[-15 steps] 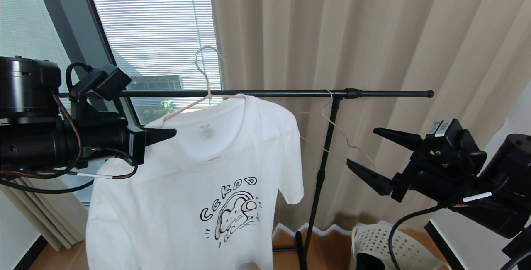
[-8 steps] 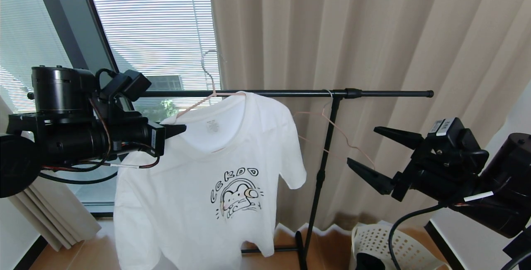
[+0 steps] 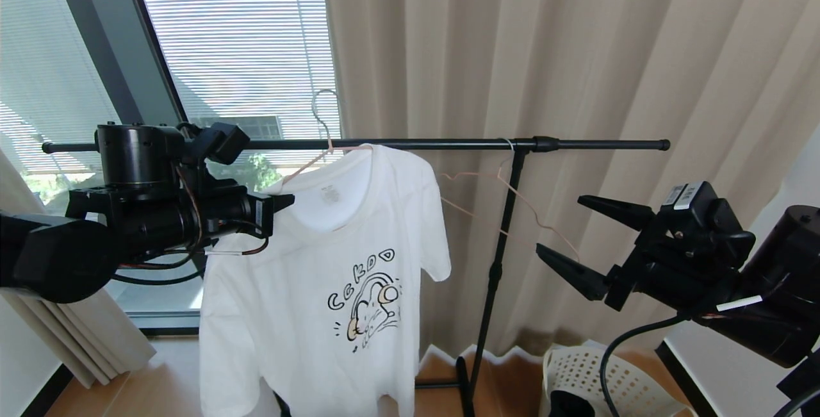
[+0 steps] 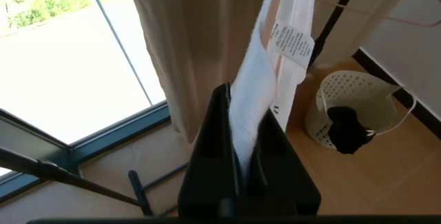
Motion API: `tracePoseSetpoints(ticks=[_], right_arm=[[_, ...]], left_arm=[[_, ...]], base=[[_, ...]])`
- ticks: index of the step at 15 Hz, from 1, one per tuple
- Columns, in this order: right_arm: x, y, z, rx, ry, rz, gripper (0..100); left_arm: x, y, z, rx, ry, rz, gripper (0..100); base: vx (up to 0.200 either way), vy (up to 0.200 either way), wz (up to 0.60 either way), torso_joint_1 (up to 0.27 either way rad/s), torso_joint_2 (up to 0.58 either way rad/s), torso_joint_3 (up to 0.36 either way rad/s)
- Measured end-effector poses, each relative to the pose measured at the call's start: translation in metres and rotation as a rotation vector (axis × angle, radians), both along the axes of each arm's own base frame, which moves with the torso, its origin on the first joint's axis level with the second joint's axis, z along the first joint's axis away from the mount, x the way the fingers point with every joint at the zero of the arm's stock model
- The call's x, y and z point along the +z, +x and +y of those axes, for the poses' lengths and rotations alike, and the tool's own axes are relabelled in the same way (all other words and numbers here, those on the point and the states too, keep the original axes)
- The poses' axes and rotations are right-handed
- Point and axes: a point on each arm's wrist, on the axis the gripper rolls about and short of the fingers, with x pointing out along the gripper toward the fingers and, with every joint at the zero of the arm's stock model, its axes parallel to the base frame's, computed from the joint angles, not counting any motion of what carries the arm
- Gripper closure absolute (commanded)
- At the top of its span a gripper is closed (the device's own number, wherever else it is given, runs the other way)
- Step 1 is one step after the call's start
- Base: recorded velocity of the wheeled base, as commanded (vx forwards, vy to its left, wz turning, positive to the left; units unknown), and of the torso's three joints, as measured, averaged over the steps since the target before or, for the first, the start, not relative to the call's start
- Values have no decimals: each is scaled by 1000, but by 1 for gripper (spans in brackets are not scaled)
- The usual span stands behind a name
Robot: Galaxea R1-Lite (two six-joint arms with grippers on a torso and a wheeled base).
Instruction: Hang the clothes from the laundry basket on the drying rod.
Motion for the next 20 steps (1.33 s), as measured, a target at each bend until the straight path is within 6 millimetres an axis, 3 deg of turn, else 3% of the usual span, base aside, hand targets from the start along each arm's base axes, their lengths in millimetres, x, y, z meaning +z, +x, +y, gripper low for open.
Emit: tracePoseSetpoints(ticks=[11, 20], right_arm=[[-1, 1, 0, 0, -1, 3, 0], [-1, 2, 0, 1, -1, 2, 0]], left_arm=[[-33, 33, -9, 60, 9, 61, 100], [-35, 58, -35, 100, 13, 31, 100]], base=[[0, 0, 0, 0, 0, 0], [0, 0, 0, 0, 0, 0]])
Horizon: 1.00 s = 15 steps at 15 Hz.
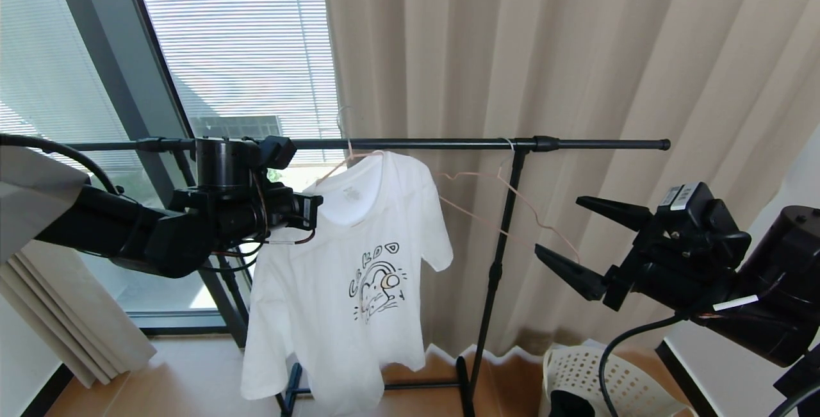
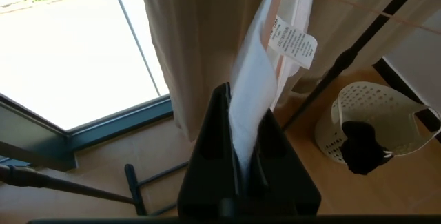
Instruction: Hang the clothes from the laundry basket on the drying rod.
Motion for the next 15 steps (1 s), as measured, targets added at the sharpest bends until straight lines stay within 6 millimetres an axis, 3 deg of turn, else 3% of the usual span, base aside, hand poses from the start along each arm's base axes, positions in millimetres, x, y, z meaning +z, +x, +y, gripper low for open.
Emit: tracePoseSetpoints(ticks=[15], right_arm=[[0, -2, 0, 0, 0, -1, 0]], left_arm=[[-30, 32, -29, 163, 69, 7, 100]], base=[[0, 0, 0, 0, 0, 0]])
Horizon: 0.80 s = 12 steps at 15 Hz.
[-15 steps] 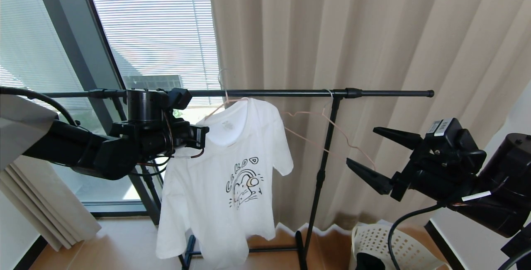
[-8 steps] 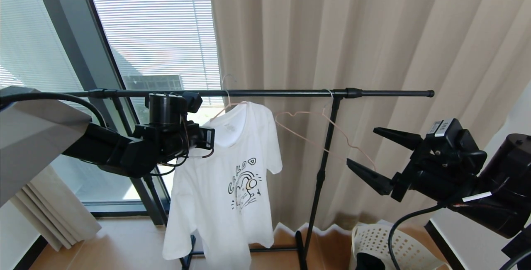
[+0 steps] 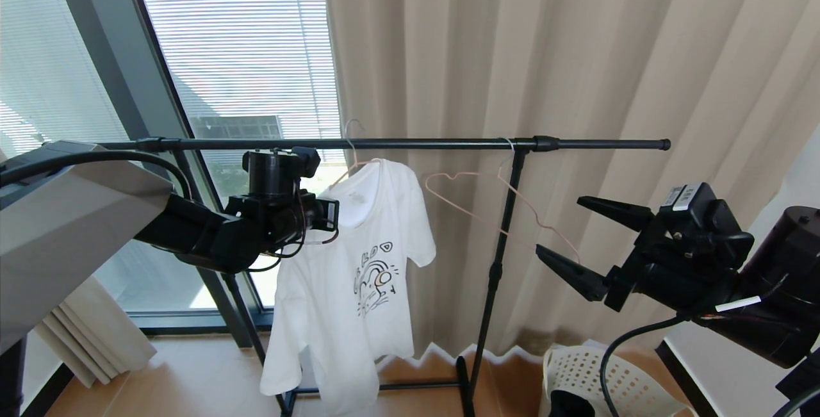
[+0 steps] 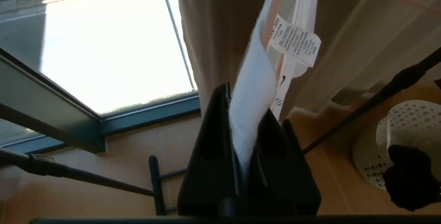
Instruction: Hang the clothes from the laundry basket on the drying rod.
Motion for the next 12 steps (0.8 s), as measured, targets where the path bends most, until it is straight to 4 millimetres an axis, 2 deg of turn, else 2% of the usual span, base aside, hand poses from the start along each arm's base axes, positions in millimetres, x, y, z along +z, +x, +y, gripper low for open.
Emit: tracePoseSetpoints(ticks=[12], right_arm=[[-1, 0, 0, 0, -1, 4, 0]], left_arm=[[-9, 0, -5, -11, 6, 23, 100]], base=[[0, 0, 0, 0, 0, 0]])
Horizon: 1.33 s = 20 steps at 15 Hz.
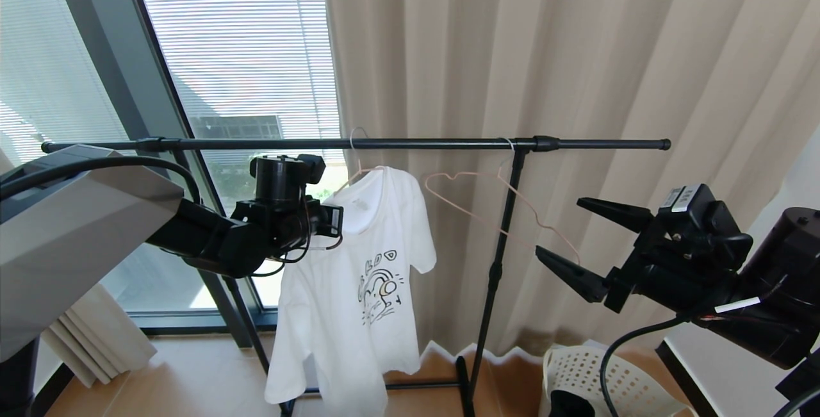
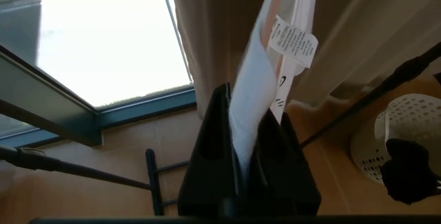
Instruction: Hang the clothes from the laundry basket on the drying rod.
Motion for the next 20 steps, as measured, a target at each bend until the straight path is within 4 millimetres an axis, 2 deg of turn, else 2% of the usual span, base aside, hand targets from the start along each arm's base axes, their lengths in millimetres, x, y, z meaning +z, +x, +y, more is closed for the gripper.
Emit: tracePoseSetpoints(ticks=[20], right_arm=[[2, -1, 0, 0, 1, -7, 0]], left_arm=[[-5, -8, 0, -6, 6, 10, 100]], base=[[0, 0, 0, 0, 0, 0]])
